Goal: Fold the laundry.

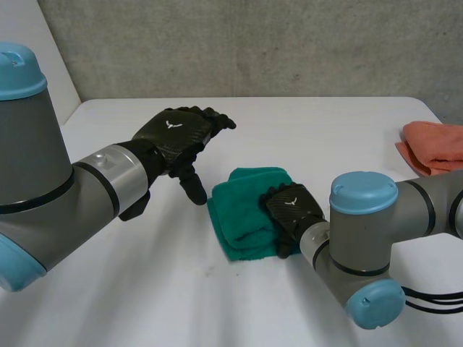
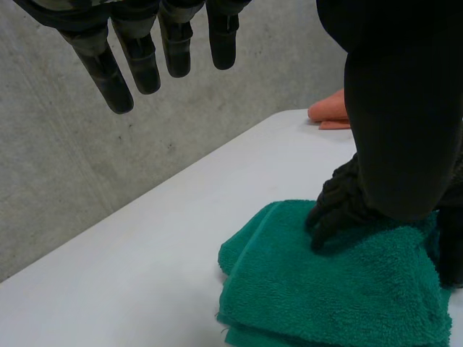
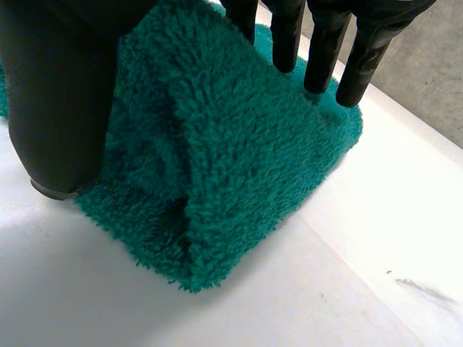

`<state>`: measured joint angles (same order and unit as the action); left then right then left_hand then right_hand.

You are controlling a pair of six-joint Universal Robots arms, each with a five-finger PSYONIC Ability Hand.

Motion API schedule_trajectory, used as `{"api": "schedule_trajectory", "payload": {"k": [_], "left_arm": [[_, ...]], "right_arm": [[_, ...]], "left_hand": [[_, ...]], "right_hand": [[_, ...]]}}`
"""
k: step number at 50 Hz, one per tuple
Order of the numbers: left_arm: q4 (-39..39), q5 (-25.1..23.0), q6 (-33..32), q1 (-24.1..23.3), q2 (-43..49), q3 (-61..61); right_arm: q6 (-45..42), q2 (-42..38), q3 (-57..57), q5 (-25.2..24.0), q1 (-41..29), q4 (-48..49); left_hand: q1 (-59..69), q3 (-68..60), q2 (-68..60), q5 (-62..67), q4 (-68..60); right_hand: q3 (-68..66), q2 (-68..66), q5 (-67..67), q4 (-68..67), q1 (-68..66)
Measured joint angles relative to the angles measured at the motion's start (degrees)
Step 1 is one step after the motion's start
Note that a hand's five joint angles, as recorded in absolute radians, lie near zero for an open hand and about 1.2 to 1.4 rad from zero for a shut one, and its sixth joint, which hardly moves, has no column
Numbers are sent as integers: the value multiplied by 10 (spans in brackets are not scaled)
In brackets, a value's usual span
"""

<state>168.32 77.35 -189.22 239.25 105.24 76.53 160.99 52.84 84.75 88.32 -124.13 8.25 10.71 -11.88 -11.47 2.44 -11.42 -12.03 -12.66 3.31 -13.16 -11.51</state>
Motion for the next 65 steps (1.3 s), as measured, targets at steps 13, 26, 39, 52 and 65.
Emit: {"api": "schedule_trajectory", "payload": {"k": [13, 26, 39, 52, 65], "left_arm": [[1, 0, 0, 0, 1, 0], [1, 0, 1, 0, 1, 3], [2, 0, 1, -1, 1, 4], [2, 0, 3, -2, 1, 5], [2, 0, 9, -1, 1, 8]], "right_arm": [[0, -15, 0, -3, 0, 9], [-4, -46, -39, -1, 0, 27], [-4, -63, -88, 1, -4, 25], [-6, -68, -95, -3, 4, 32], [-86, -11, -48, -40, 127, 35]], "left_hand": [[0, 0, 0, 0, 0], [0, 0, 0, 0, 0], [0, 0, 0, 0, 0], [0, 0, 0, 0, 0], [0, 0, 0, 0, 0]], "right_hand": [[0, 0, -6, 0, 7], [-1, 0, -8, 0, 7], [-38, -36, 27, -27, -21], [-453, -454, 409, -452, -342], [-456, -459, 409, -454, -360]]}}
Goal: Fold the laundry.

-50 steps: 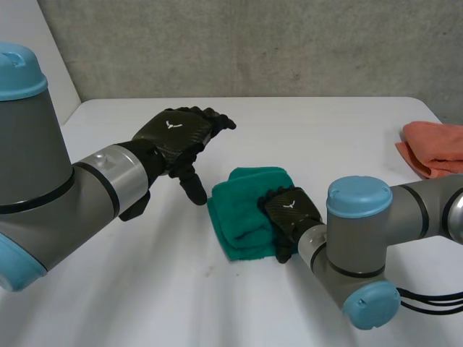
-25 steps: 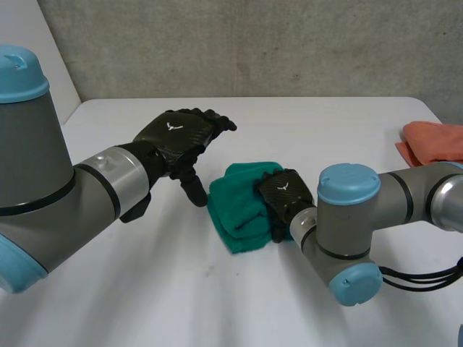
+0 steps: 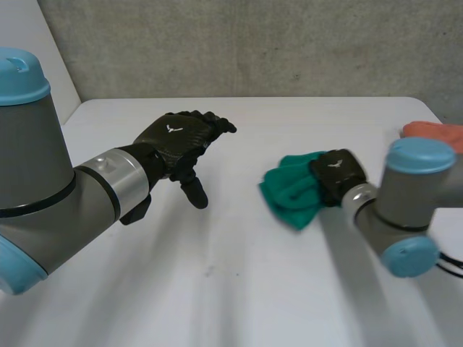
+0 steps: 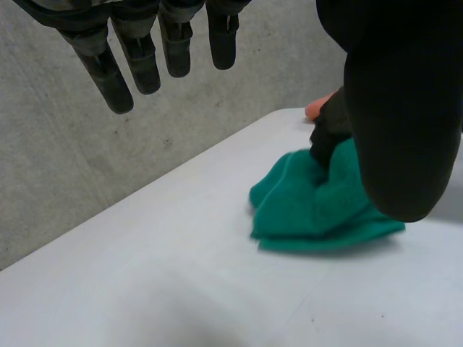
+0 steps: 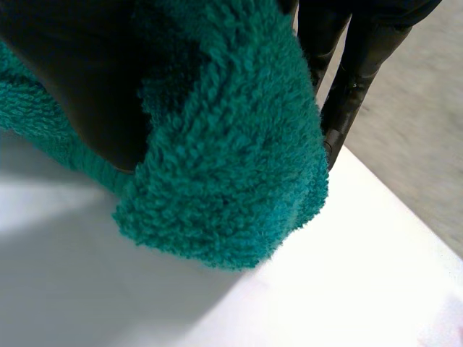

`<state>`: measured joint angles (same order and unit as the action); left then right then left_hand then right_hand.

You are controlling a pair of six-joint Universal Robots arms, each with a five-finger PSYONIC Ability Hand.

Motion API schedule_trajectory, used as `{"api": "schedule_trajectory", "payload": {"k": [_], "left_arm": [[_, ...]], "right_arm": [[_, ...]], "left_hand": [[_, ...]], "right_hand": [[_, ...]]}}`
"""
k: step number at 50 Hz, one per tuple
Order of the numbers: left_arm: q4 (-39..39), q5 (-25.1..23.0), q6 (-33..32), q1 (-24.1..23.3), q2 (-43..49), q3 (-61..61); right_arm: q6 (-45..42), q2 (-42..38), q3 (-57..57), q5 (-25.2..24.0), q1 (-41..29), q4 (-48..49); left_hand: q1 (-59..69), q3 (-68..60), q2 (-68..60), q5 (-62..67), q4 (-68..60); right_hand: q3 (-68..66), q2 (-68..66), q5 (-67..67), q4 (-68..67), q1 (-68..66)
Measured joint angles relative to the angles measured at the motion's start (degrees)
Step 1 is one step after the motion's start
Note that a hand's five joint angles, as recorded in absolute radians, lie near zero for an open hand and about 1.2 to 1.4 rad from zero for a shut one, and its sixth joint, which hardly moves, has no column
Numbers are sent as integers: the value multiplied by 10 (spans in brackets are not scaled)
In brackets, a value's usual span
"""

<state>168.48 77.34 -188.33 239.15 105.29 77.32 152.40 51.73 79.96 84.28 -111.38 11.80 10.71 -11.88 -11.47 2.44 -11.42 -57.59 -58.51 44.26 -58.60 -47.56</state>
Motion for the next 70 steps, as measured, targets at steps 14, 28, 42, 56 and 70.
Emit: {"api": "schedule_trajectory", "payload": {"k": [14, 28, 42, 56, 70], "left_arm": [[2, 0, 0, -1, 0, 2], [19, 1, 1, -5, 4, 10], [20, 1, 13, -7, 14, 14], [27, 1, 13, -9, 21, 19], [27, 2, 13, -12, 13, 17]], "right_arm": [[-93, -31, -71, -37, 134, -2], [-62, -117, -447, -95, 221, -9], [-10, -256, -599, -186, 325, -75], [-150, -259, -424, -190, 420, -79], [-65, -12, -307, -179, 371, -77]], "left_hand": [[0, 0, 0, 0, 0], [0, 0, 0, 0, 0], [0, 0, 0, 0, 0], [0, 0, 0, 0, 0], [0, 0, 0, 0, 0]], "right_hand": [[0, 0, 0, 0, -4], [-8, -6, 6, -6, -15], [-12, -4, 15, -8, -15], [445, 450, -312, 449, 349], [456, 459, -412, 453, 361]]}}
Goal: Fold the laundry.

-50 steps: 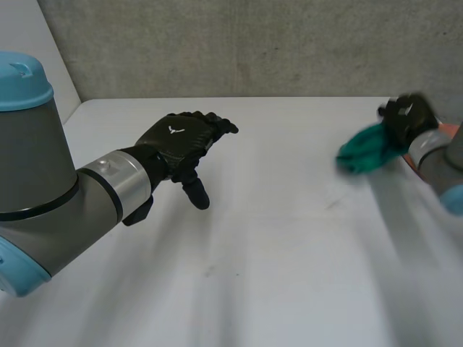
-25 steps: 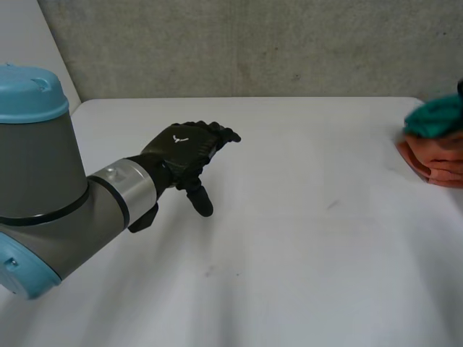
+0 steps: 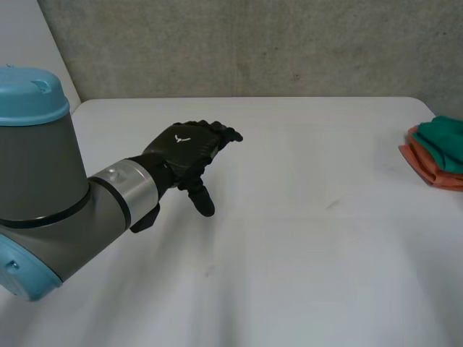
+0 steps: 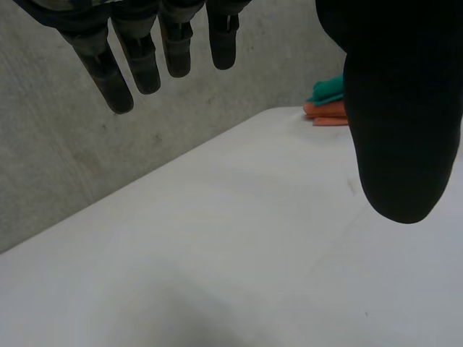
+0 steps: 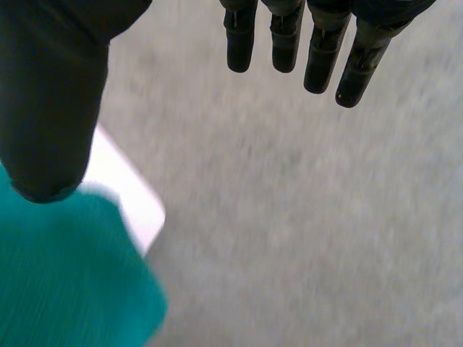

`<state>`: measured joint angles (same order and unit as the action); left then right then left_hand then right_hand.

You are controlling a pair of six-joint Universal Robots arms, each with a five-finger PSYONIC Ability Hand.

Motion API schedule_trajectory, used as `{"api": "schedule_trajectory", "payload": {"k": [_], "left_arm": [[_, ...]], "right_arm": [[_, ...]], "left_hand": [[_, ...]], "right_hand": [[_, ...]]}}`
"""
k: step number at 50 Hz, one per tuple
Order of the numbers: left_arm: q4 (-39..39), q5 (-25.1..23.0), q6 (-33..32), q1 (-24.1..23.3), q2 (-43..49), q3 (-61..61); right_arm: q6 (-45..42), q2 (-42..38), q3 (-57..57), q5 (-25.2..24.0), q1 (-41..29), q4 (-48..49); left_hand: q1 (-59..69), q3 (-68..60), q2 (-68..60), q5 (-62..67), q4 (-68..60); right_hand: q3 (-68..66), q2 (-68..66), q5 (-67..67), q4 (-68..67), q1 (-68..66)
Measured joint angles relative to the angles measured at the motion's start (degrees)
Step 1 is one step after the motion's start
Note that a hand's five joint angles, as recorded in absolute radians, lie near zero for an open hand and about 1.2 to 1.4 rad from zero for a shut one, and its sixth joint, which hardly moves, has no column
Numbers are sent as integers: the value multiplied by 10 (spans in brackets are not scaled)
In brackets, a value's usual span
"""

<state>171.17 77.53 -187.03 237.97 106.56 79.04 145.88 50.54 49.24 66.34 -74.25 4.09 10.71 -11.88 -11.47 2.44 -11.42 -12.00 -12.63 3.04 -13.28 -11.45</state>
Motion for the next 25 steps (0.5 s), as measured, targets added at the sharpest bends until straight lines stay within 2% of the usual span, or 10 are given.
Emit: {"api": "schedule_trajectory", "payload": {"k": [7, 10, 14, 16, 18, 19, 25], "left_arm": [[3, 5, 0, 5, -25, -4], [12, 15, 1, 14, -52, -5], [26, 41, 7, 34, -81, -1], [35, 72, 10, 56, -100, 4], [37, 78, 11, 60, -103, 5], [41, 104, 12, 85, -116, 14], [45, 125, 13, 114, -125, 31]], "right_arm": [[40, 90, 46, 38, -76, -1], [77, 140, 85, 85, -134, -2], [119, 185, 134, 135, -191, -1], [153, 218, 182, 169, -239, 0], [159, 224, 191, 175, -248, 0], [184, 248, 236, 199, -293, 2], [206, 268, 292, 225, -350, 6]], "left_hand": [[0, 0, 0, 0, 0], [0, 0, 0, 0, 0], [0, 0, 0, 0, 0], [0, 0, 0, 0, 0], [0, 0, 0, 0, 0], [0, 0, 0, 0, 0], [0, 0, 0, 0, 0]], "right_hand": [[0, 0, 0, 0, 0], [0, 0, 0, 0, 0], [0, 0, 0, 0, 0], [0, 0, 0, 0, 0], [0, 0, 0, 0, 0], [0, 0, 0, 0, 0], [0, 0, 0, 0, 0]]}}
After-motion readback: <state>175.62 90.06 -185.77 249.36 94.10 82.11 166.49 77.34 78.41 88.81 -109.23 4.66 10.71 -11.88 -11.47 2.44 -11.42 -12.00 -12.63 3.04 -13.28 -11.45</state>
